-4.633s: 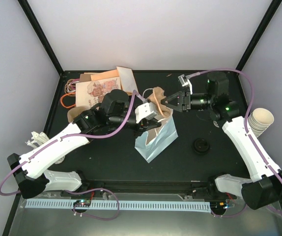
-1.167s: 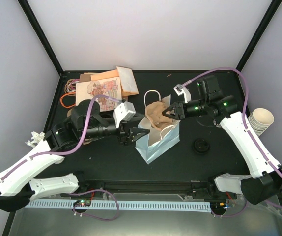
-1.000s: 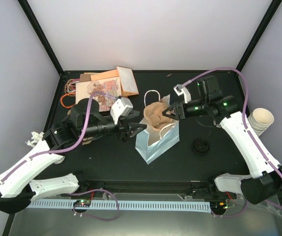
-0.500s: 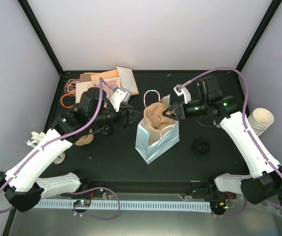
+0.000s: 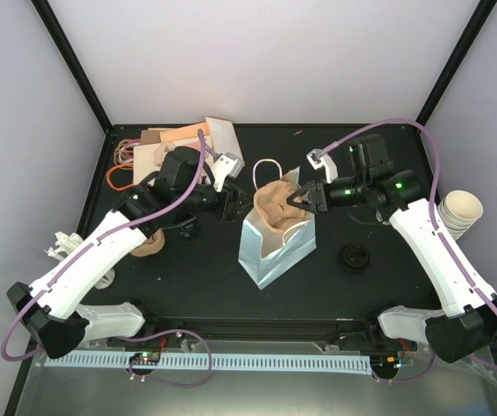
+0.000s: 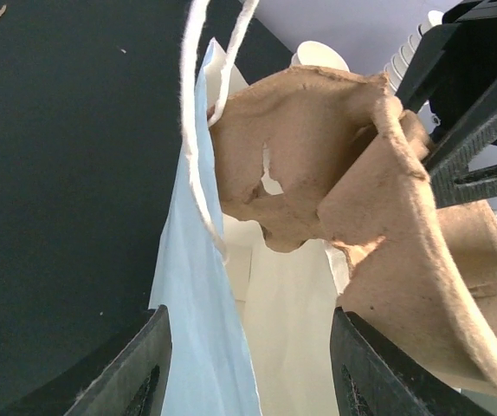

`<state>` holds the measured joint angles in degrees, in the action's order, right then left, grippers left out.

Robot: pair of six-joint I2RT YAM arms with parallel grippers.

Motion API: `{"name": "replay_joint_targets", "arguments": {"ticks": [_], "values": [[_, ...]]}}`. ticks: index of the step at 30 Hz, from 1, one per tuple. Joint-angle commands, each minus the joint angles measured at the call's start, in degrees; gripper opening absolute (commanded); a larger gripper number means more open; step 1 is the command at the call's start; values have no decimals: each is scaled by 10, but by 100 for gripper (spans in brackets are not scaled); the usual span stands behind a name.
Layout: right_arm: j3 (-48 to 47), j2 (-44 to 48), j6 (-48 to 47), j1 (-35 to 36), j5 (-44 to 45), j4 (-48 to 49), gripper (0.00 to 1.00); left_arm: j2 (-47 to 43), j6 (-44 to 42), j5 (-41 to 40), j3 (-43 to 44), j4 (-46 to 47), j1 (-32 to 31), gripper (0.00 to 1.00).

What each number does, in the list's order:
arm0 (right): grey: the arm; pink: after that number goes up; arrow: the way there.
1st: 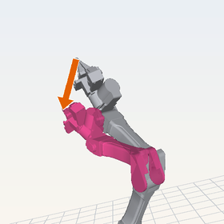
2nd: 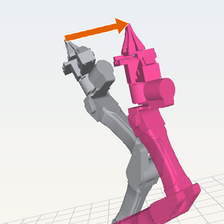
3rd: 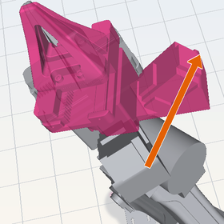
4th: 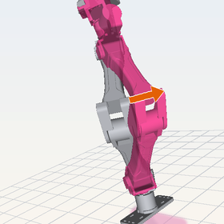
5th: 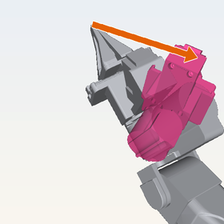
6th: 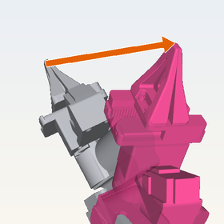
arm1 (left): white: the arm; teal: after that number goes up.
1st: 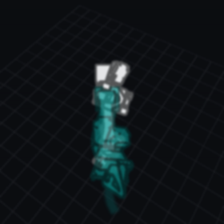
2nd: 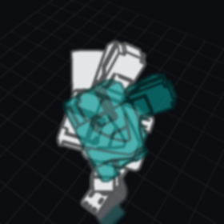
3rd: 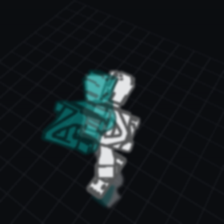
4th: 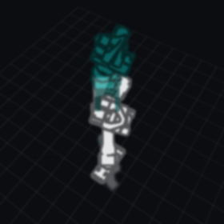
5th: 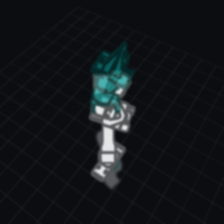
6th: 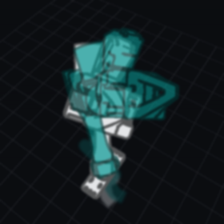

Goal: Pack the takeout coffee

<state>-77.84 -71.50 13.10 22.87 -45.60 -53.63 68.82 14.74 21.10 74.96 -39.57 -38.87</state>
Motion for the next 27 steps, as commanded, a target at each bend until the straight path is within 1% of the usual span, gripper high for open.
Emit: {"name": "replay_joint_targets", "arguments": {"ticks": [1,6,10,21,23,27], "values": [[6,14,-5,5,-11,0,36,-1,-7,28,1,18,9,53],[4,13,-5,8,-10,1,36,1,-18,54,-13,33,11,54],[3,10,-6,11,-10,0,36,11,-22,65,-11,24,12,54],[4,12,-10,15,-5,-6,36,26,-25,69,-14,25,11,57],[3,11,-11,16,-4,-6,36,31,-26,72,-11,22,12,56],[2,11,-12,19,1,-8,36,42,-28,73,0,10,11,52]]}}
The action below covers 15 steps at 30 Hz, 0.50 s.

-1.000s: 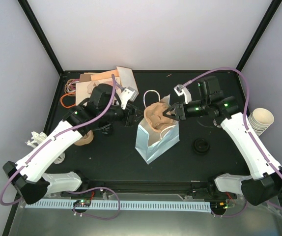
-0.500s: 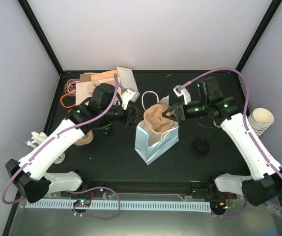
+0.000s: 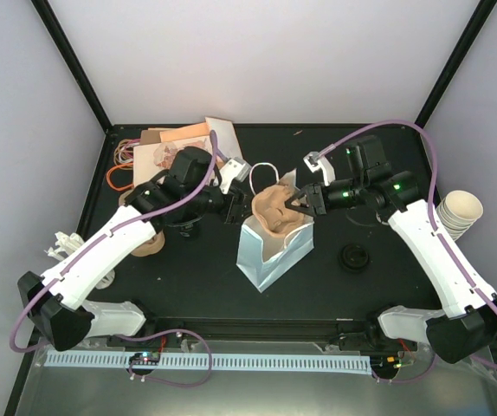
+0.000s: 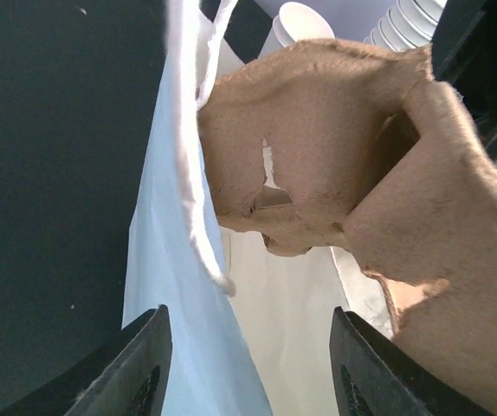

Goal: Pack the takeout coffee

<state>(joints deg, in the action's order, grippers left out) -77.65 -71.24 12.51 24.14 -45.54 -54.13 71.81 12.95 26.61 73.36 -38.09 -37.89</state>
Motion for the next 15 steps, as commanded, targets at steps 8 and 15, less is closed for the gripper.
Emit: {"name": "replay_joint_targets", "arguments": {"ticks": [8,15], "values": [[-7,7,-11,9,5,-10,36,34,-28,14,29,-51,0,49],[-17,3,-21,14,21,-22,36,53,-54,-23,77,-121,0,27]]}}
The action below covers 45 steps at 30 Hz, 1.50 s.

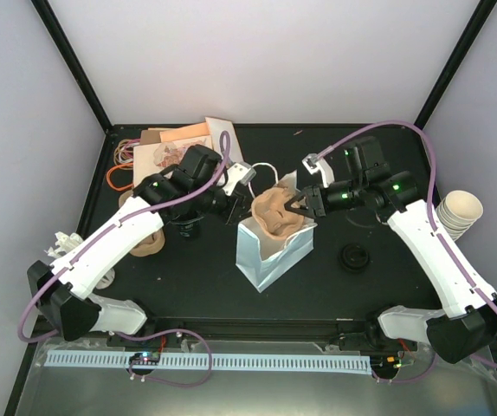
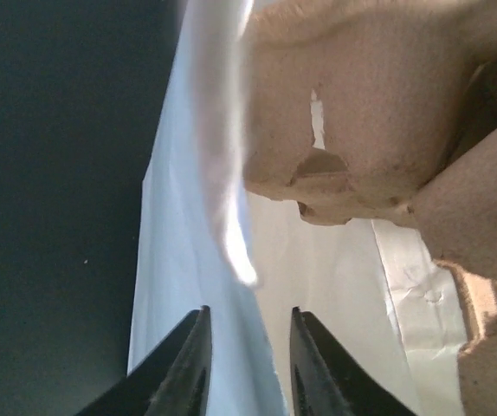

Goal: Pack the takeout coffee

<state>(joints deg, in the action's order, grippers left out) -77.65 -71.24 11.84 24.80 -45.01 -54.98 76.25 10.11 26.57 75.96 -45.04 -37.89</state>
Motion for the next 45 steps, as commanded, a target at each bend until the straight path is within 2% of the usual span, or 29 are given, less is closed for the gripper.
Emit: {"name": "replay_joint_targets", "arguments": {"ticks": [1,3,5,9,19,33,35,41,45], "values": [[-20,3,-16,12,21,-17,36,12,-30,-24,59,-60,1,23],[-26,-1,-20,20,32,-25,36,18,-36,-25,73,-74,1,14],[-33,-4,-21,29,49,-30,35,23,-41,-21,82,-83,0,8],[-48,-12,-21,49,94,-43,35,24,-43,-17,83,-84,1,4],[-83,-33,-23,94,204,-76,34,21,-47,-20,81,-89,1,2],[-98,-44,-32,107,291,-102,34,30,-68,-33,102,-115,0,2],[-96,-45,-31,109,292,-101,34,32,-69,-34,104,-121,0,4],[-95,-44,-28,110,290,-92,34,29,-54,-30,103,-134,1,22],[-95,-44,-30,110,293,-92,34,27,-50,-36,103,-154,0,29]]}}
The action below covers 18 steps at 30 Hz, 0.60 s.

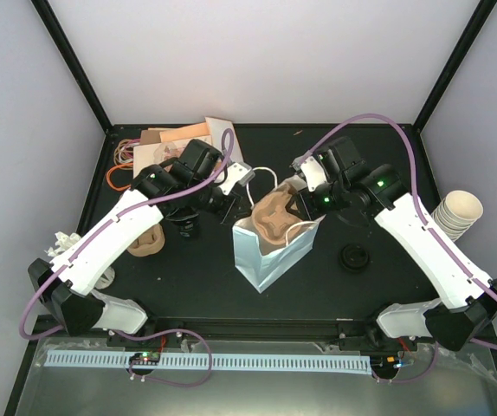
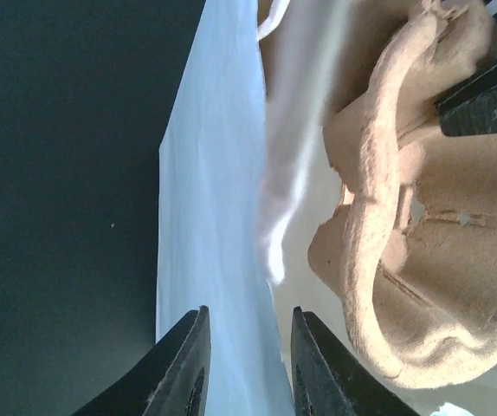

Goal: Pack the takeout coffee

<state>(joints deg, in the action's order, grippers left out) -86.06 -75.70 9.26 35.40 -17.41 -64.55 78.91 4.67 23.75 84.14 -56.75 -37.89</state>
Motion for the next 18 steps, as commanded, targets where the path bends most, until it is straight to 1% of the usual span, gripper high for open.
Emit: {"name": "replay_joint_targets", "arguments": {"ticks": [1,5,13,18], "values": [[-10,0,-4,5,18,3,34,1,5,-12,21,-42,0,30],[-12,0,-6,4,19,3,34,0,3,-23,19,-64,-1,32],[-14,-1,-7,7,32,1,34,-1,-2,-42,30,-98,-1,32],[-20,-6,-3,26,56,-4,34,-3,0,-40,36,-97,-2,33]]}}
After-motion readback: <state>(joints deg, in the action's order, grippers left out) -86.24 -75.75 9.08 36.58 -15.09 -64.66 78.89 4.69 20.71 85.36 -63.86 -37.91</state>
